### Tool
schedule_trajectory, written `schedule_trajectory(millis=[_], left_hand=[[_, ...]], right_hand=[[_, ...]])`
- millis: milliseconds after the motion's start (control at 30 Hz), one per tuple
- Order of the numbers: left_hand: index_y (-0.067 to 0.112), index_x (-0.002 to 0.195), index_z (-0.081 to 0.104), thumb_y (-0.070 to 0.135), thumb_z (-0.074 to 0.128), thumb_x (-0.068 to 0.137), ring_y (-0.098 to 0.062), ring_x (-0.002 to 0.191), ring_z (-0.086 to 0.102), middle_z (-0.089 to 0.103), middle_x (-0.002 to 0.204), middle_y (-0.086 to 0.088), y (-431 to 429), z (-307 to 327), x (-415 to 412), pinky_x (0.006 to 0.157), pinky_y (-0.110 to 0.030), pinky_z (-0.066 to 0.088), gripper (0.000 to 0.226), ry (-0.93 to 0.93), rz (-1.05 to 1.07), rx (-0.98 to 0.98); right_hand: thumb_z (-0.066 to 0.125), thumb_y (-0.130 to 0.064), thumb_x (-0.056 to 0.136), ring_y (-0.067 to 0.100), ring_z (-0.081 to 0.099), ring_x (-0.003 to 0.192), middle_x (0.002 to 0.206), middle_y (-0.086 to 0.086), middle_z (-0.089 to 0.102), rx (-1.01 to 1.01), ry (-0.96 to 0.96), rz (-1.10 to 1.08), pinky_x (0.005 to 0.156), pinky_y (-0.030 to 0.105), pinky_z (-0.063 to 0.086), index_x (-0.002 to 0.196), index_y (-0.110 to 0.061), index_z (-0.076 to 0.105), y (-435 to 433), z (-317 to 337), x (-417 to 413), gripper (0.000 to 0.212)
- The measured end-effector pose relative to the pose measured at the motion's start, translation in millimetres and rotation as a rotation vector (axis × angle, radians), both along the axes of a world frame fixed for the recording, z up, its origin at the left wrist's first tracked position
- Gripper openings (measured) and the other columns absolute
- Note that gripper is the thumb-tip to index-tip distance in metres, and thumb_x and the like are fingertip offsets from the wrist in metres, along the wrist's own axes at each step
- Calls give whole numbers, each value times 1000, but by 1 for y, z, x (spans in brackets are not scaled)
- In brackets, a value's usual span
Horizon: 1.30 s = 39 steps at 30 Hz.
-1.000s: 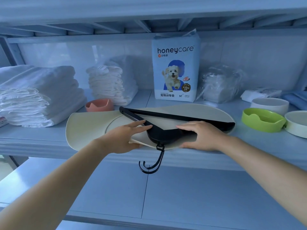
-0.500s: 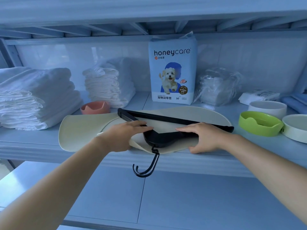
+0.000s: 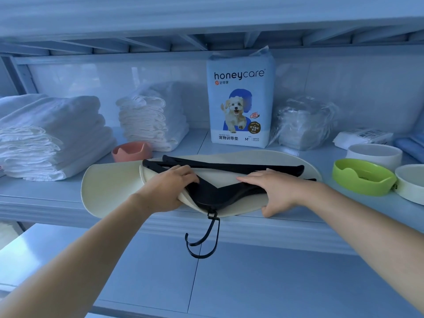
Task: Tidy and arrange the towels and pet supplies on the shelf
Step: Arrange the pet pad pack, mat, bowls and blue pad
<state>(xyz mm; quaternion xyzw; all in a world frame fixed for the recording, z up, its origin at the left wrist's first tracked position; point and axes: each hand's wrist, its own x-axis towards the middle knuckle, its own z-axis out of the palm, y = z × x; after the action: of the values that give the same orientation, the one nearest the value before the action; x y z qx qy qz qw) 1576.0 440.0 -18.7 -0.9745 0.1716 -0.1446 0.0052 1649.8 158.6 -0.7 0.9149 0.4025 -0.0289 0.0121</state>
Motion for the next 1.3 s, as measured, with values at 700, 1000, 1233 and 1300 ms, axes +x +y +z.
schedule_trajectory(millis=[700,1000,1233,1300], left_hand=[[39,112,55,27,63,78,-3,105,52,59,111,20,-16,12,11,90,-20,40,37,98,-19,-31],[34,117,55,23,64,70,-15,100,59,63,108,16,-7,-3,2,69,-26,45,49,-146,26,-16],[34,120,53,14,56,71,-14,101,59,63,107,15,-10,-7,-1,66,-25,42,53,-161,72,-34],[34,121,52,14,56,71,-14,103,58,62,109,15,-10,-7,-2,70,-27,45,54,-155,75,-35]], right_hand=[[61,-21,79,9,46,117,124,-13,53,260,-101,27,93,20,35,132,-36,45,-12,-11,16,57],[67,-24,76,11,49,116,126,-10,56,343,-185,85,97,21,33,133,-28,47,-1,-18,32,61],[65,-23,77,13,57,105,112,-11,64,412,-178,74,86,26,43,117,-29,60,7,-24,41,41],[63,-20,77,14,57,104,111,-10,64,407,-170,78,85,27,44,115,-27,61,10,-23,41,39]])
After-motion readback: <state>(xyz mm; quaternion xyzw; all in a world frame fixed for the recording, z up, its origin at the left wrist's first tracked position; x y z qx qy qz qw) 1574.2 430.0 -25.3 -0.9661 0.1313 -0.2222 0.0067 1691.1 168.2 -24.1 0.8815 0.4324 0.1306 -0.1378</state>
